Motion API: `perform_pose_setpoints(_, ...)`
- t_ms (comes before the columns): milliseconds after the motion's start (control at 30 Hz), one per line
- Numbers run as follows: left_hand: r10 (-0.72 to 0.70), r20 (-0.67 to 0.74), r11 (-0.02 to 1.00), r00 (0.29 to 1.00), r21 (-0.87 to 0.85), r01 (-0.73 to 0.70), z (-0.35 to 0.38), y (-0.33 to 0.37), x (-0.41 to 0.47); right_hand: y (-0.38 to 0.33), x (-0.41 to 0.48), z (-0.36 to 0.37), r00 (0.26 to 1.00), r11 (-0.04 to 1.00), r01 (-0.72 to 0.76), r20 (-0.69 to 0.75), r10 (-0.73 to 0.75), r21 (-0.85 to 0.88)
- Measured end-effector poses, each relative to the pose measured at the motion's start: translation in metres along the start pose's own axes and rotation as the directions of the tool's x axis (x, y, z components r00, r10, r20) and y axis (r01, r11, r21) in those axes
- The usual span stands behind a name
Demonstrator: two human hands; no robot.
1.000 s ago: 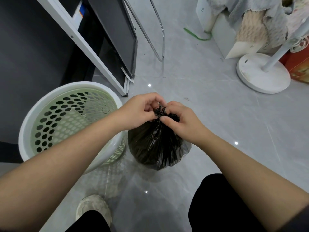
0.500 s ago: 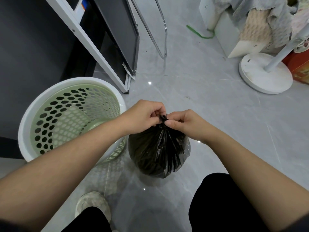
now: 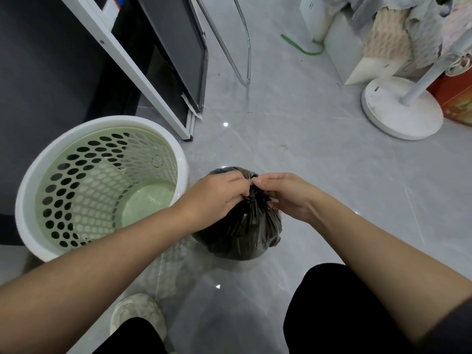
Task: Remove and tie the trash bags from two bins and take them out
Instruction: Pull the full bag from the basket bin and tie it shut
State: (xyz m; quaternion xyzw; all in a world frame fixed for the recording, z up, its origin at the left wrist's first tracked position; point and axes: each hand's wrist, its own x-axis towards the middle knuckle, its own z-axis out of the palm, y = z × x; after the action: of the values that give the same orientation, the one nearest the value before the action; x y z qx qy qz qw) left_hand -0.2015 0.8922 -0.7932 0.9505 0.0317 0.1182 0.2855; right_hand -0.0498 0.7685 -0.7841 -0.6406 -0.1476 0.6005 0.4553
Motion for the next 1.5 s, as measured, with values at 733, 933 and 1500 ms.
perform_pose_setpoints(733,-0.301,0.110,0.827,0.947,-0.465,0.317,-0.042,0.008,0.033,-0.011,-0.011,0.006,0.848,0.764,0.485,0.013,-0.530,-0.426)
perform_pose_setpoints(933,-0.255,0.074,0.865,0.964,-0.428,0.262,-0.040,0.012,0.026,-0.013,-0.017,0.005,0.866,0.802,0.467,0.012,-0.499,-0.372)
perform_pose_setpoints(1500,-0.390,0.118,0.752,0.913,-0.532,0.390,-0.030,0.013,0.031,-0.012,-0.019,0.018,0.751,0.762,0.463,-0.257,-0.608,-0.452)
